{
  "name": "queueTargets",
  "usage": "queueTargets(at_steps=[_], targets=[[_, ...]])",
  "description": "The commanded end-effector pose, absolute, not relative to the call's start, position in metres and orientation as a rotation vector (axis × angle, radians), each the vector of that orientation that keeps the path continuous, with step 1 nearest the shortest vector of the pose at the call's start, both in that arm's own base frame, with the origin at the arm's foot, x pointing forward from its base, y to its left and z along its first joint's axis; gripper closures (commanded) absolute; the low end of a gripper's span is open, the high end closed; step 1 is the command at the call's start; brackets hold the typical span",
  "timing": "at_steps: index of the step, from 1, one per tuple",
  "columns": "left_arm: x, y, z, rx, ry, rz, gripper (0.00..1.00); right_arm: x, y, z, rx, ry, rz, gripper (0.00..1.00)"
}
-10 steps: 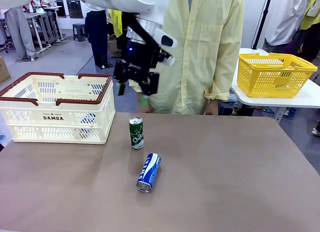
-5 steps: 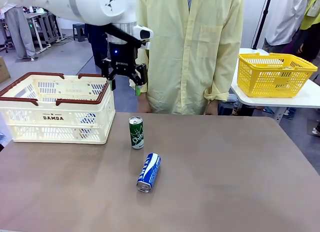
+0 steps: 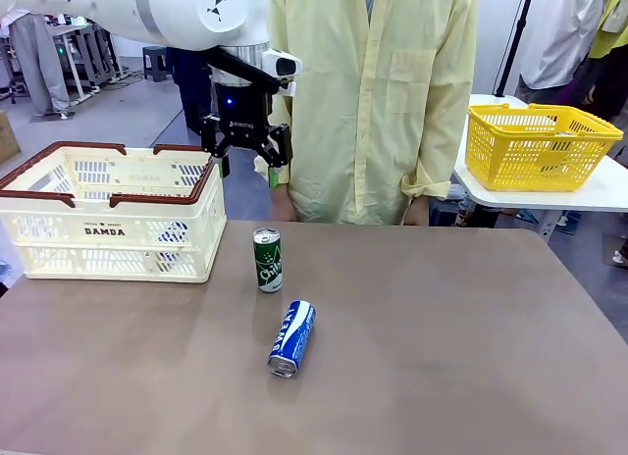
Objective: Place the drinks into the Shopping basket.
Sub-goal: Pick up one drink and place it into the Shopping basket.
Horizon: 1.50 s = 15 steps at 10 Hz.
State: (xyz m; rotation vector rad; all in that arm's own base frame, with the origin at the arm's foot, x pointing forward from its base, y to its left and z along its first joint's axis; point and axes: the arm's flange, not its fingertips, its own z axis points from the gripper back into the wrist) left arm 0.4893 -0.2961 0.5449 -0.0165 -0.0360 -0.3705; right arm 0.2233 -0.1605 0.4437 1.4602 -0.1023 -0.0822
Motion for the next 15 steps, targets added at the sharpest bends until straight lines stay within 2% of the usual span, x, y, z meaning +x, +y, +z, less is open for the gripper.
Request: queueTargets(at_steps=[1, 2, 4, 5, 6, 7, 8, 10, 11, 12, 15], targets=[[0.489, -0.296, 0.544, -0.016, -0.033, -0.370, 0.00, 0.223, -0.160, 0.447, 1.470, -0.104, -0.088, 0.00], [0.501, -0.310, 0.539, -0.106, -0.047, -0.814, 0.00, 0.223, -0.160, 0.447, 1.470, -0.104, -0.088, 0.00], [0.517, -0.308, 0.524, -0.206, -0.025, -1.061, 0.00, 0.223, -0.160, 0.447, 1.470, -0.104, -0.088, 0.00], [0.520, -0.301, 0.515, -0.238, 0.012, -1.045, 0.00, 0.223, -0.160, 0.447, 1.470, -0.104, -0.088, 0.00], [0.524, -0.296, 0.503, -0.267, 0.034, -1.134, 0.00, 0.223, -0.160, 0.447, 1.470, -0.104, -0.088, 0.00], [0.531, -0.292, 0.488, -0.239, 0.036, -1.253, 0.00, 0.223, -0.160, 0.447, 1.470, -0.104, -0.088, 0.00], [0.538, -0.289, 0.469, -0.246, 0.001, -1.483, 0.00, 0.223, -0.160, 0.447, 1.470, -0.104, -0.088, 0.00], [0.544, -0.288, 0.448, -0.223, -0.079, -1.624, 0.00, 0.223, -0.160, 0.447, 1.470, -0.104, -0.088, 0.00], [0.542, -0.297, 0.449, -0.204, -0.131, -1.489, 0.00, 0.223, -0.160, 0.447, 1.470, -0.104, -0.088, 0.00], [0.546, -0.292, 0.451, -0.235, -0.009, -1.551, 0.00, 0.223, -0.160, 0.447, 1.470, -0.104, -0.088, 0.00], [0.551, -0.297, 0.442, -0.226, -0.063, -1.551, 0.00, 0.223, -0.160, 0.447, 1.470, -0.104, -0.088, 0.00]])
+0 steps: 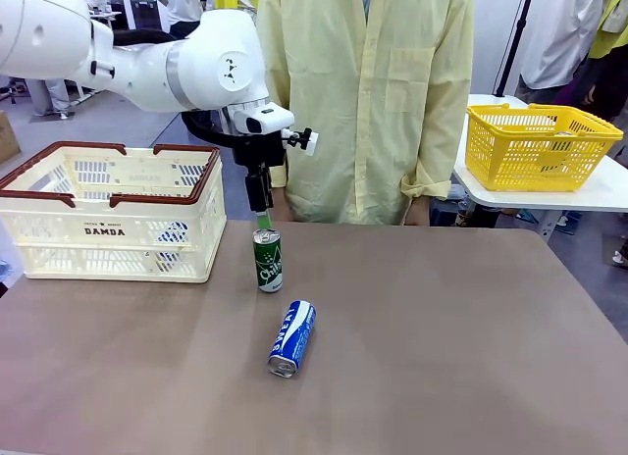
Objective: Place the drinks into the Shopping basket.
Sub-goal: Pick up one drink and place it into the Shopping basket.
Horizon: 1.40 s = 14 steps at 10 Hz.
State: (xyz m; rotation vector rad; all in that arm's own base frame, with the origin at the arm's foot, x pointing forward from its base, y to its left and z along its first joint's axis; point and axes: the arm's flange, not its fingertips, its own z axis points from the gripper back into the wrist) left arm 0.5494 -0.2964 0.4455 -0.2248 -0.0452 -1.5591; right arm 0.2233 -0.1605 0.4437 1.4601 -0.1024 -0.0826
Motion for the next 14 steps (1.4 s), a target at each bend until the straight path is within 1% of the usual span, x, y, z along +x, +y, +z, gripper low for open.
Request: queueTargets(at_steps=[1, 2, 3, 7, 11, 14], targets=[[0.547, -0.295, 0.437, -0.205, -0.069, -1.540, 0.00, 0.223, -0.160, 0.447, 1.470, -0.104, -0.088, 0.00], [0.540, -0.294, 0.431, -0.165, -0.094, -1.525, 0.00, 0.223, -0.160, 0.447, 1.470, -0.104, -0.088, 0.00], [0.533, -0.294, 0.425, -0.188, -0.100, -1.534, 0.00, 0.223, -0.160, 0.447, 1.470, -0.104, -0.088, 0.00], [0.515, -0.298, 0.403, -0.171, -0.002, -1.544, 0.00, 0.223, -0.160, 0.447, 1.470, -0.104, -0.088, 0.00], [0.516, -0.309, 0.380, -0.136, 0.020, -1.529, 0.00, 0.223, -0.160, 0.447, 1.470, -0.104, -0.088, 0.00], [0.521, -0.306, 0.377, -0.109, 0.013, -1.487, 0.00, 0.223, -0.160, 0.447, 1.470, -0.104, -0.088, 0.00]])
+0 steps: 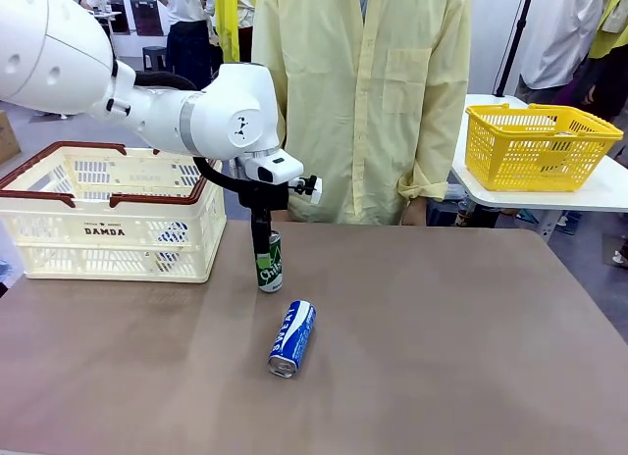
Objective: Place the drinks into the Shopping basket.
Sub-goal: Pick up one drink and place it into the Shopping basket.
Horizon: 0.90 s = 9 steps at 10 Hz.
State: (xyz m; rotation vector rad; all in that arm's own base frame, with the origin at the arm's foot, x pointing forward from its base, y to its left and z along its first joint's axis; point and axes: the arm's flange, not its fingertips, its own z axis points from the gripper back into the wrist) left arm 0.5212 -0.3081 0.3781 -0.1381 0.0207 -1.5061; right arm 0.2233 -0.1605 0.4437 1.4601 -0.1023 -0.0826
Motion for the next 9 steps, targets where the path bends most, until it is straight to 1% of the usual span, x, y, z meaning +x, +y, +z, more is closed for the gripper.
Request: queueTargets(at_steps=[1, 2, 3, 4, 5, 9], targets=[[0.5223, -0.3058, 0.3751, -0.104, 0.018, -1.478, 0.00, 0.2227, -0.1602, 0.4475, 1.470, -0.104, -0.088, 0.00], [0.5226, -0.3071, 0.3733, -0.102, 0.027, -1.477, 0.00, 0.2227, -0.1602, 0.4475, 1.470, -0.104, -0.088, 0.00], [0.5234, -0.3090, 0.3727, -0.079, 0.028, -1.471, 0.41, 0.2227, -0.1602, 0.4475, 1.470, -0.104, -0.088, 0.00], [0.5234, -0.3092, 0.3726, -0.070, 0.022, -1.474, 0.90, 0.2227, -0.1602, 0.4475, 1.470, -0.104, -0.088, 0.00], [0.5227, -0.3088, 0.3723, -0.064, 0.018, -1.479, 1.00, 0.2227, -0.1602, 0.4475, 1.470, -0.104, -0.088, 0.00], [0.5240, -0.3073, 0.3718, -0.085, -0.037, -1.467, 1.00, 0.2227, -0.1602, 0.4475, 1.470, -0.104, -0.088, 0.00]])
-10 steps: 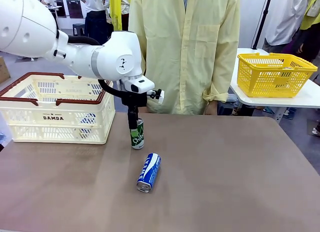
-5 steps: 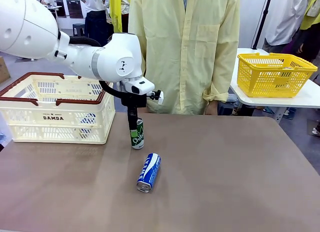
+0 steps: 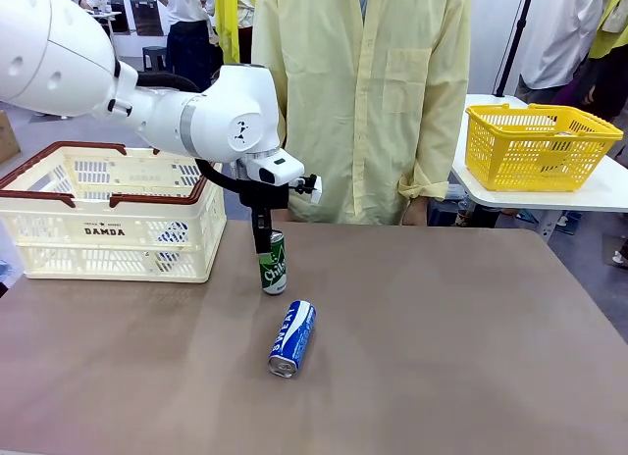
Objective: Place the drinks into the Shopping basket.
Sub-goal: Pick up one drink and place it into the Shopping basket.
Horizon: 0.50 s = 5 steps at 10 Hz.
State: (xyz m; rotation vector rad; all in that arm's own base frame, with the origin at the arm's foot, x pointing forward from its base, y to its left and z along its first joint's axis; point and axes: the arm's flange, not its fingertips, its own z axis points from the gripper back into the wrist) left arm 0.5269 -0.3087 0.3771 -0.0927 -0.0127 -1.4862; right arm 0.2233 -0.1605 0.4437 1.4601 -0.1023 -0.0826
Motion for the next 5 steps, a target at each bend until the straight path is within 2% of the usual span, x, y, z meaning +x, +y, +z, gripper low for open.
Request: queueTargets(at_steps=[1, 3, 5], targets=[[0.524, -0.307, 0.371, -0.095, -0.036, -1.477, 1.00, 0.223, -0.160, 0.447, 1.470, -0.104, -0.088, 0.00], [0.525, -0.303, 0.376, -0.150, -0.059, -1.485, 1.00, 0.223, -0.160, 0.447, 1.470, -0.104, -0.088, 0.00], [0.530, -0.281, 0.412, -0.214, -0.110, -1.457, 1.00, 0.223, -0.160, 0.447, 1.470, -0.104, -0.088, 0.00]])
